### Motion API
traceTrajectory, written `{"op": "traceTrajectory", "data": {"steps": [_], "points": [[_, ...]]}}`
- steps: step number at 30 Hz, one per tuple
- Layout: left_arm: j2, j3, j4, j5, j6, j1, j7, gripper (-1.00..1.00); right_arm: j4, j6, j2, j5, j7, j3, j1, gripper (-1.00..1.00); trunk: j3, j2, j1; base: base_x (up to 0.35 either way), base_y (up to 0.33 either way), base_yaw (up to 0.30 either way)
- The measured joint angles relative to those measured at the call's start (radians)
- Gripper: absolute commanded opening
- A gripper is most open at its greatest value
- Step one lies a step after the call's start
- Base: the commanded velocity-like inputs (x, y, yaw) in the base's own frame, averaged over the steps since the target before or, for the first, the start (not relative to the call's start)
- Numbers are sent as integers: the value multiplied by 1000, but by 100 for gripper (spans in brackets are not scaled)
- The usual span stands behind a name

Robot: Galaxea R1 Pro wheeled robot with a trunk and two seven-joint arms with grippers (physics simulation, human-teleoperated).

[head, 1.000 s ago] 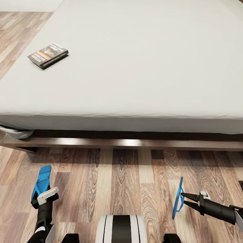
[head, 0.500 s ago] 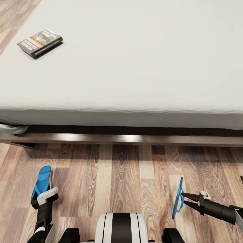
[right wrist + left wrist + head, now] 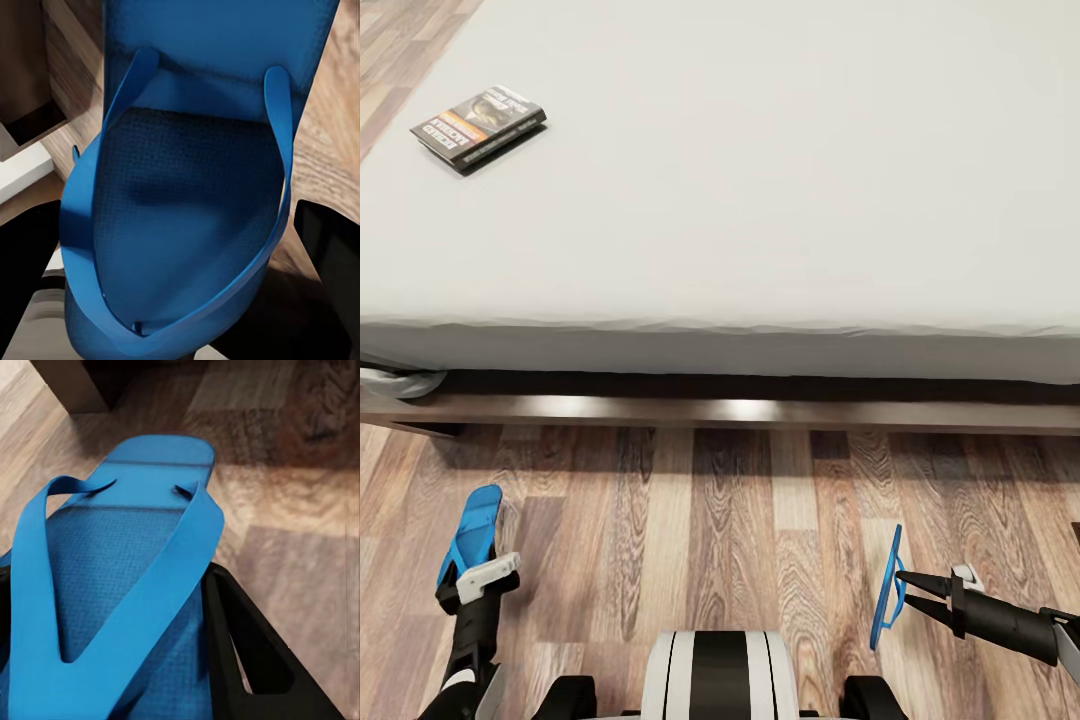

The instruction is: In the bedroom, move the book from the bed onto either nightstand, and place the two sandals side by side next to the bed.

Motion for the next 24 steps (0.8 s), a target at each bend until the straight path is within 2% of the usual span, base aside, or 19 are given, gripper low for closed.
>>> {"op": "traceTrajectory", "data": {"steps": [1, 2, 3, 6, 11, 19, 24], "points": [[1, -13, 0, -17, 1, 0, 0, -100, 0, 0, 0, 0, 0, 0, 0, -100, 0, 0, 0, 0, 0, 0], [2, -31, 0, -56, 5, 0, 0, -100, 0, 0, 1, 1, 0, 0, 0, -100, 0, 0, 0, 0, 0, 0], [2, -37, 0, -80, 7, 0, 1, -100, 0, -1, 1, 1, 0, 0, 0, -100, 0, 0, 0, 0, 0, 0], [1, -43, 1, -116, 9, 0, 4, -100, 0, -1, 1, 1, -1, 0, 0, -100, 0, 0, 0, 0, 0, 0], [1, -45, 1, -129, 11, 0, 5, -100, 0, -1, 1, 1, -1, 0, 0, -100, 0, 0, 0, 0, 0, 0], [3, -44, 1, -130, 11, 0, 6, -100, 0, 0, 1, 1, -1, 0, 0, -100, 0, 0, 0, 0, 0, 0], [12, -43, 2, -128, 11, 0, 5, -100, 0, -1, 1, 2, -1, 0, 0, -100, -19, -1, 2, 0, 0, 0]]}}
